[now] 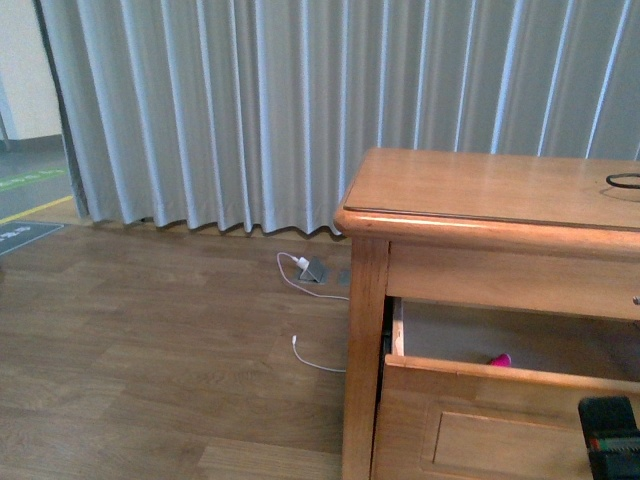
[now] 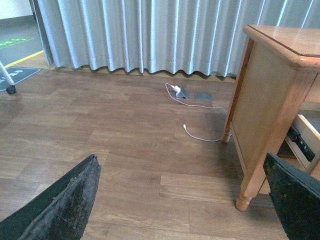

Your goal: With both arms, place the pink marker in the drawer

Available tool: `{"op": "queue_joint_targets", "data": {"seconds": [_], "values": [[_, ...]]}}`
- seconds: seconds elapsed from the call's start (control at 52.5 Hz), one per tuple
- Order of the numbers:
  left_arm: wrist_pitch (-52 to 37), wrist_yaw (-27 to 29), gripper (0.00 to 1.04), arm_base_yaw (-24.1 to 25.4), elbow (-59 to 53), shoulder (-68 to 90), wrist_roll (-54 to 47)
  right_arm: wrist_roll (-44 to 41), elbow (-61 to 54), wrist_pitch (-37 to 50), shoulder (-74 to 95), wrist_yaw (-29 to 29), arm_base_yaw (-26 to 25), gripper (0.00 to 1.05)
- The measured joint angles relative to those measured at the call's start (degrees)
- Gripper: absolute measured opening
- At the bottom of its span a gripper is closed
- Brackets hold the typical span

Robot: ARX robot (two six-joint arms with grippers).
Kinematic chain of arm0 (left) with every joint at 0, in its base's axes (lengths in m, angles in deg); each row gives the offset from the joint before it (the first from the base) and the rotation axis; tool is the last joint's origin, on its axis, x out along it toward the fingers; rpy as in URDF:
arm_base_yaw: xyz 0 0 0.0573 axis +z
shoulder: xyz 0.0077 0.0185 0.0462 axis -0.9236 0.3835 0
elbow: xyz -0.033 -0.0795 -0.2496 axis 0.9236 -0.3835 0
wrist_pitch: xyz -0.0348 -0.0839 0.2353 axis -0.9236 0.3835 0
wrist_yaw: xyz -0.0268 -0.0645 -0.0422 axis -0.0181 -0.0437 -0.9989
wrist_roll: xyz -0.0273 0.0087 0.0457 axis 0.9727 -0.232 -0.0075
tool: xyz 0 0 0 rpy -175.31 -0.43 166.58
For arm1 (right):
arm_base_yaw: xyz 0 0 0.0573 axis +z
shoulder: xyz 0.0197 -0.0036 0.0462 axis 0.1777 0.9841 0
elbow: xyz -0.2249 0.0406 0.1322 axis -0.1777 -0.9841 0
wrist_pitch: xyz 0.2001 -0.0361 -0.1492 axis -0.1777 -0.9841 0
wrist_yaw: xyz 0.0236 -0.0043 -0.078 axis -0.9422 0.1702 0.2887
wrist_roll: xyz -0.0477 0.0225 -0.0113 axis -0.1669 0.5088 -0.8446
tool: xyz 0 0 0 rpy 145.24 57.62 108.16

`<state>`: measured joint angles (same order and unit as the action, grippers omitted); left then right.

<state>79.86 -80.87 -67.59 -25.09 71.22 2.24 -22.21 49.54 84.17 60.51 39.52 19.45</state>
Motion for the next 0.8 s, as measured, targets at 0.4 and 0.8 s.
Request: {"op": "queue_joint_targets", "data": {"seconds": [0.4,0.8], "values": [[0.0,0.0,0.99,0.0,0.0,0.0,0.0,-0.4,7.5,19.3,16.7,-0.4,-2.0,0.96],[0.0,0.0,0.99,0.0,0.0,0.0,0.0,-1.2,13.1,30.0,25.4,-0.4,-2.9,0.96]]}}
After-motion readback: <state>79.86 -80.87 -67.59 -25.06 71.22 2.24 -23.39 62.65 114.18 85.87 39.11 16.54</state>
